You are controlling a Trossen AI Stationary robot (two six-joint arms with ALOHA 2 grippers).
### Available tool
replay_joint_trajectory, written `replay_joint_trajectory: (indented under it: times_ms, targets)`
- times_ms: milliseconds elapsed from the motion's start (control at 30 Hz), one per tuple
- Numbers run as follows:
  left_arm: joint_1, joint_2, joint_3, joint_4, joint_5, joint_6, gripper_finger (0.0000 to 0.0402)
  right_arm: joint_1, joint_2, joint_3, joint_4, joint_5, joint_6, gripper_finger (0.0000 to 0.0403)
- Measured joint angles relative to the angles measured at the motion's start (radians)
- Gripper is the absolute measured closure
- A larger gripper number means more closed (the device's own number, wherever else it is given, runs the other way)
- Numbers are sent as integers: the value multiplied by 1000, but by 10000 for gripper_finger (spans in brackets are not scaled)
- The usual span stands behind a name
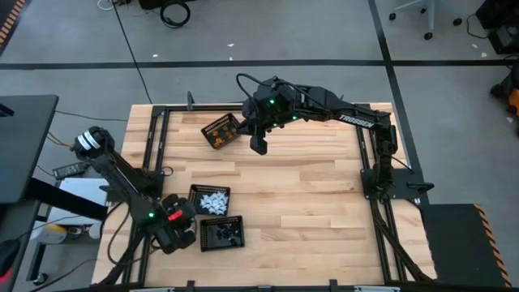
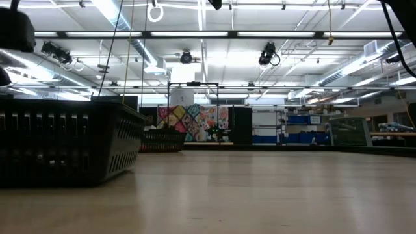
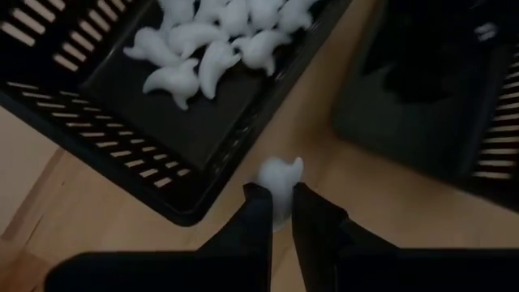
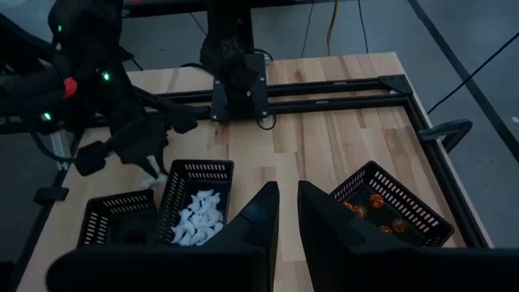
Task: Sort Halloween decoration
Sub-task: Put the white toy into the middle black bin
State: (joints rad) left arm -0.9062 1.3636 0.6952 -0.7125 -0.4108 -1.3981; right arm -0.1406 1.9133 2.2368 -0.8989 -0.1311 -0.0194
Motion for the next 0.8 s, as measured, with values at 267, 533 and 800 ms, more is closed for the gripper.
replay_joint_trajectory:
  times_ms: [267, 533, 800]
  targets:
    - [0, -148, 1, 5, -10, 45, 361, 0, 0, 0, 1, 10, -9, 349]
    - [40, -208, 3, -56, -49, 88, 361, 0, 0, 0, 8, 18, -10, 349]
    - [233, -205, -60, -41, -10, 192, 361, 0, 0, 0, 30, 18, -10, 349]
